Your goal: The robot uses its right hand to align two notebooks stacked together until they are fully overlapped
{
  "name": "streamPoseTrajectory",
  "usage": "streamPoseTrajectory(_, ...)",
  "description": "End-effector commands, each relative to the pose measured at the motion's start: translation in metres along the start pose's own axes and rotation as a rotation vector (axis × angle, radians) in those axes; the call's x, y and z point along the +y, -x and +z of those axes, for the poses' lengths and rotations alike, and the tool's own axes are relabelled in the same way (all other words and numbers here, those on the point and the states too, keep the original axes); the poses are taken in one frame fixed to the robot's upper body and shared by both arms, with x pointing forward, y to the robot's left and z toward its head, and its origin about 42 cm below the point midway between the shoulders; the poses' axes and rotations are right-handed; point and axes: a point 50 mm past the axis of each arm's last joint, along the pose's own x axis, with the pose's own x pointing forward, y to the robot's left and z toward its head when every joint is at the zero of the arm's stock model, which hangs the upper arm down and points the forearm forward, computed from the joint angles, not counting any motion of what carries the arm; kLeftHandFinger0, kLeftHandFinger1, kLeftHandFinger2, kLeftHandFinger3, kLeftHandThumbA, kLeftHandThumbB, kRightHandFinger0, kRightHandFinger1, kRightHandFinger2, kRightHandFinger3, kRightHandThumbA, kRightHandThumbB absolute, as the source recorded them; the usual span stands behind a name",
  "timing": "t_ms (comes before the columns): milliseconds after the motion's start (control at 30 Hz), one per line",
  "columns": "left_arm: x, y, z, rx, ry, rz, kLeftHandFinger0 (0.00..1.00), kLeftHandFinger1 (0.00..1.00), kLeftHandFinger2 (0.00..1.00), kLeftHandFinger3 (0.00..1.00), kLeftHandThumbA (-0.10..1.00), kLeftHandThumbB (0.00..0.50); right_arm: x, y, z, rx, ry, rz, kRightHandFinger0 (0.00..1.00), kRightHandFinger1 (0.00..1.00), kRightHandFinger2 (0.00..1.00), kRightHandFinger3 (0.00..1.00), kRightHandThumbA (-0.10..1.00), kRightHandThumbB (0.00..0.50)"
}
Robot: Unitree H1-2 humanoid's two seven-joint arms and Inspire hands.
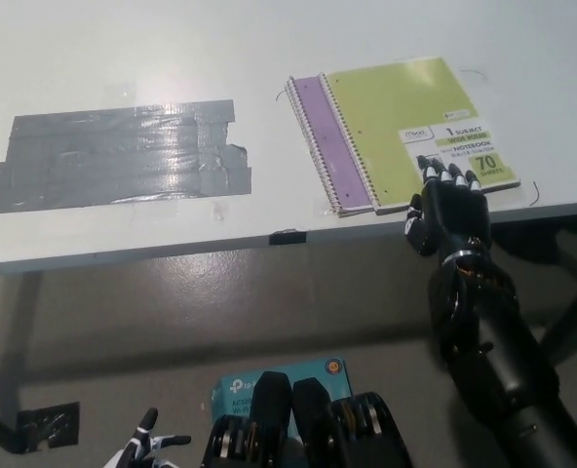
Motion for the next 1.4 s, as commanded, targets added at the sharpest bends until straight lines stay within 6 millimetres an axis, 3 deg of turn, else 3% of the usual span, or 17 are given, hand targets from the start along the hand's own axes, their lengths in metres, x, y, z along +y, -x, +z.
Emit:
streamPoseTrajectory(0, 0.004, 0.001, 0.009, -0.030, -0.032, -0.002, 0.02, 0.48, 0.41, 0.76, 1.00, 0.500, 0.007, 0.003, 0.003, -0.024, 0.006, 0.101, 1.00, 1.00, 1.00, 1.00, 1.00, 0.183)
streamPoseTrajectory(267, 0.005, 0.000, 0.009, -0.021, -0.032, -0.001, 0.00, 0.43, 0.39, 0.74, 1.00, 0.500, 0.017, 0.009, -0.003, -0.137, 0.119, 0.185, 1.00, 1.00, 1.00, 1.00, 1.00, 0.253)
streamPoseTrajectory(500, 0.005, -0.001, 0.012, -0.028, -0.015, -0.005, 0.00, 0.44, 0.37, 0.71, 1.00, 0.500, 0.015, 0.006, -0.010, -0.187, 0.242, 0.154, 1.00, 1.00, 1.00, 1.00, 1.00, 0.239)
streamPoseTrajectory(767, 0.004, -0.002, 0.014, -0.041, -0.023, -0.009, 0.00, 0.44, 0.37, 0.69, 1.00, 0.500, 0.007, 0.000, -0.022, -0.165, 0.246, 0.148, 1.00, 1.00, 1.00, 1.00, 1.00, 0.232)
streamPoseTrajectory(933, 0.002, 0.000, 0.013, -0.039, -0.026, -0.015, 0.03, 0.48, 0.41, 0.71, 1.00, 0.500, 0.012, 0.003, -0.019, -0.177, 0.246, 0.156, 1.00, 1.00, 1.00, 1.00, 1.00, 0.256)
streamPoseTrajectory(1000, 0.000, 0.000, 0.012, -0.037, -0.014, -0.018, 0.05, 0.51, 0.42, 0.69, 1.00, 0.500, 0.014, 0.006, -0.017, -0.184, 0.242, 0.157, 1.00, 1.00, 1.00, 1.00, 1.00, 0.244)
streamPoseTrajectory(1067, 0.000, -0.002, 0.012, -0.045, -0.017, -0.020, 0.01, 0.48, 0.40, 0.66, 1.00, 0.500, 0.015, 0.007, -0.013, -0.185, 0.230, 0.161, 1.00, 1.00, 1.00, 1.00, 1.00, 0.245)
streamPoseTrajectory(1133, 0.000, -0.002, 0.013, -0.042, -0.022, -0.017, 0.00, 0.47, 0.40, 0.69, 1.00, 0.500, 0.015, 0.007, -0.011, -0.188, 0.225, 0.162, 1.00, 1.00, 1.00, 1.00, 1.00, 0.231)
streamPoseTrajectory(1367, -0.003, -0.003, 0.016, -0.055, -0.017, -0.017, 0.05, 0.56, 0.47, 0.66, 1.00, 0.500, 0.012, 0.004, -0.005, -0.195, 0.241, 0.173, 1.00, 1.00, 1.00, 1.00, 1.00, 0.222)
